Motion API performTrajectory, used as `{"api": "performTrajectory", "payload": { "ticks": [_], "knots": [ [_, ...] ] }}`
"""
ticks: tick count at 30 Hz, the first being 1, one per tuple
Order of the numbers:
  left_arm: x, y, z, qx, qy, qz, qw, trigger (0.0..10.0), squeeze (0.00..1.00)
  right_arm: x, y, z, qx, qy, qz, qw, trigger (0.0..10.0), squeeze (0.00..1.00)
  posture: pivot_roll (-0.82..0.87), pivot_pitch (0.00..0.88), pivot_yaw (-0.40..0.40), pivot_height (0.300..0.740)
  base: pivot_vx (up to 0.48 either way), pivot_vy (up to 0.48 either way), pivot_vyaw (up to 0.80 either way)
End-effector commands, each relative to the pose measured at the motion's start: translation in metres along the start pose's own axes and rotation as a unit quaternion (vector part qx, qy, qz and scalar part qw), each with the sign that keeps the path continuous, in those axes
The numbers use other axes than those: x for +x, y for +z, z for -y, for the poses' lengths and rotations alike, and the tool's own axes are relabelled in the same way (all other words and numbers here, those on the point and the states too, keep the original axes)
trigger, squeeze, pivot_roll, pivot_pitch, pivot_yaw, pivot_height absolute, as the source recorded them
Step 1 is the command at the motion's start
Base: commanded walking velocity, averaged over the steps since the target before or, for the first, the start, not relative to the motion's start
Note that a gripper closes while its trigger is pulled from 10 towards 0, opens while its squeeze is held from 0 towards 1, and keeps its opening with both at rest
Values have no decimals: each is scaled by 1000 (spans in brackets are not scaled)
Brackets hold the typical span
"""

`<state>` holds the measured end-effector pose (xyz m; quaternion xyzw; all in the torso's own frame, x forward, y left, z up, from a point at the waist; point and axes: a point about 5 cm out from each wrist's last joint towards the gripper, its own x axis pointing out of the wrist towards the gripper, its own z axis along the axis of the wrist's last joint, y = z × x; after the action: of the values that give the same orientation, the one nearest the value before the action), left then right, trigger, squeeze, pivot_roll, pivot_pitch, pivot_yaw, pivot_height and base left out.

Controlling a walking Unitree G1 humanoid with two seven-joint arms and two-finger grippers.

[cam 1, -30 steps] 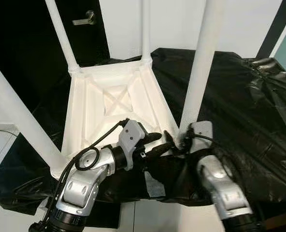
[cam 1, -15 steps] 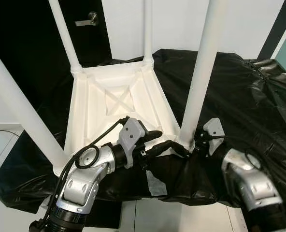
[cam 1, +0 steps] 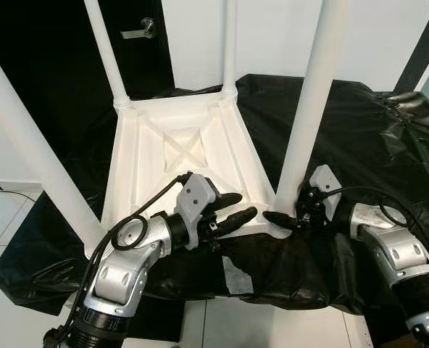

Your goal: Building children table

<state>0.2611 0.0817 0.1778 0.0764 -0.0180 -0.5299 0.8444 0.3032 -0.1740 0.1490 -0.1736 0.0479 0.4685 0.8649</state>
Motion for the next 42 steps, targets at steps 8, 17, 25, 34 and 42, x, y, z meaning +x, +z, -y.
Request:
{"api": "performTrajectory", "payload": {
  "ticks": [8,17,25,34,42],
  "knots": [
    [-3,1,-4,6,35,4,999,10000,0,-2,-14,-8,15,23,-25,999,0,0,-6,0,-3,740,0,0,0],
    [-4,0,-3,3,33,2,999,10000,0,3,-15,-15,51,-53,-10,997,10000,0,-11,0,-2,740,0,0,0],
    [-6,-3,-2,-1,34,-3,999,10000,0,23,-18,-46,103,-160,-2,982,10000,0,-13,0,2,740,0,0,0],
    [-6,-4,-1,-2,28,-8,1000,10000,0,34,-17,-56,134,-314,-5,940,10000,0,-22,0,13,740,0,0,0],
    [-6,-5,0,-3,23,-9,1000,10000,0,36,-12,-63,183,-430,2,884,10000,0,-33,0,28,740,0,0,0]
  ]
}}
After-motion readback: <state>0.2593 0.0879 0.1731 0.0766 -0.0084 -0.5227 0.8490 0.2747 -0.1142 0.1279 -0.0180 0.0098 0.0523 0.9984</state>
